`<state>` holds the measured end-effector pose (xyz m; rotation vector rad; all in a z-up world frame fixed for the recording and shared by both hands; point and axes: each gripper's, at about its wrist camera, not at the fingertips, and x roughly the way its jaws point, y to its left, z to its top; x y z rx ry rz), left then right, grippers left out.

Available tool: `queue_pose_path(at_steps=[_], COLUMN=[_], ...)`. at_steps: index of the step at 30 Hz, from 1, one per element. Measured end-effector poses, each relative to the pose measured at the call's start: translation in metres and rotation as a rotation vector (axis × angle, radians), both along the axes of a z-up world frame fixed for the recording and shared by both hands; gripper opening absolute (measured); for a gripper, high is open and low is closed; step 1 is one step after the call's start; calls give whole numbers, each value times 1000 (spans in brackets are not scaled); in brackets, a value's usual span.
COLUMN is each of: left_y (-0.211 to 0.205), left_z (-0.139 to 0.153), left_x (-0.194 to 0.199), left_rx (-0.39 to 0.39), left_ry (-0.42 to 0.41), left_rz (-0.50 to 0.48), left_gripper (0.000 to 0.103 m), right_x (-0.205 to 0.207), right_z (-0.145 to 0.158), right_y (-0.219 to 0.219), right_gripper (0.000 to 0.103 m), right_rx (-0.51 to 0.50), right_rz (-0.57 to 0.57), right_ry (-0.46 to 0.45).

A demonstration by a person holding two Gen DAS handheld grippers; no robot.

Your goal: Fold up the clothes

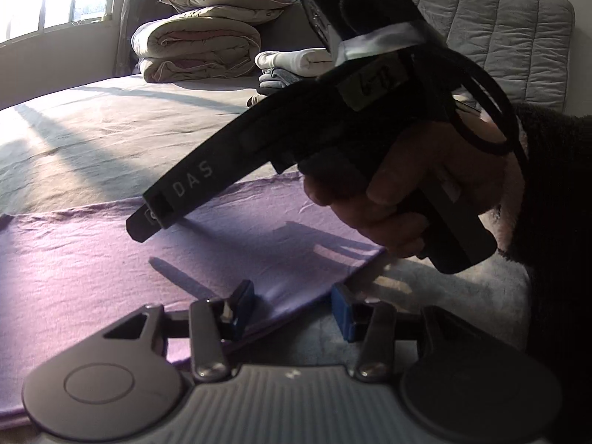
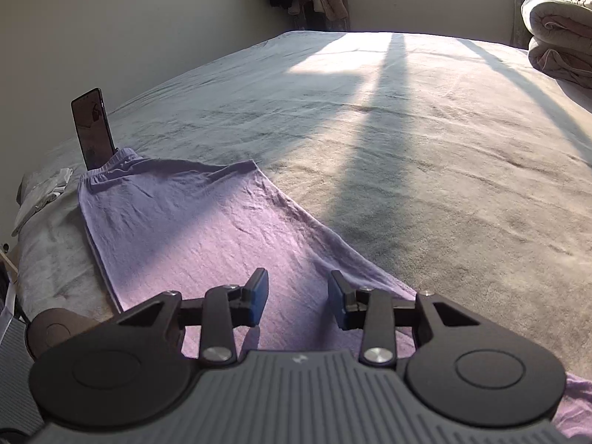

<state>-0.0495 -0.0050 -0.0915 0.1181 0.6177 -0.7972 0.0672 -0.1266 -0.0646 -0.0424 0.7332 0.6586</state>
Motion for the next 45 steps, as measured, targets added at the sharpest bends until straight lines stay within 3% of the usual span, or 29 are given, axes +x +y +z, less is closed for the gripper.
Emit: queue_pose_path(at_steps=[2, 9, 12, 19, 25, 32, 39, 41, 45], left_y=[2, 12, 17, 32, 55, 99, 143, 152, 152], left_z=[-1, 0, 2, 13, 24, 31, 21, 14, 19], left_x=[-5, -11, -13, -16, -9, 7, 18, 23, 22], left_rx=[-2, -53, -78, -134, -176, -111, 27, 35, 23], left_ry=[-7, 6, -1, -37, 0, -17, 3, 41, 42], left_rz=[-6, 1, 31, 142, 280, 475, 608, 650, 656], left_gripper=[46, 48, 48, 49, 51, 52, 52, 52, 52], right_x=[9, 27, 26, 17, 8, -10, -30, -35, -40], right_z=[-6, -3, 1, 5, 6, 2, 2, 2, 11], right_y=[5, -8, -14, -13, -8, -5, -5, -9, -20], right_gripper=[34, 33, 34, 39, 41, 42, 44, 44, 48], right_rx=[-22, 95, 89, 62, 41, -1, -70, -90, -124], right_rz=[-13, -92, -109, -78, -56, -30, 18, 16, -29], right_ry=[-7, -10, -21, -35, -51, -63, -102, -109, -137])
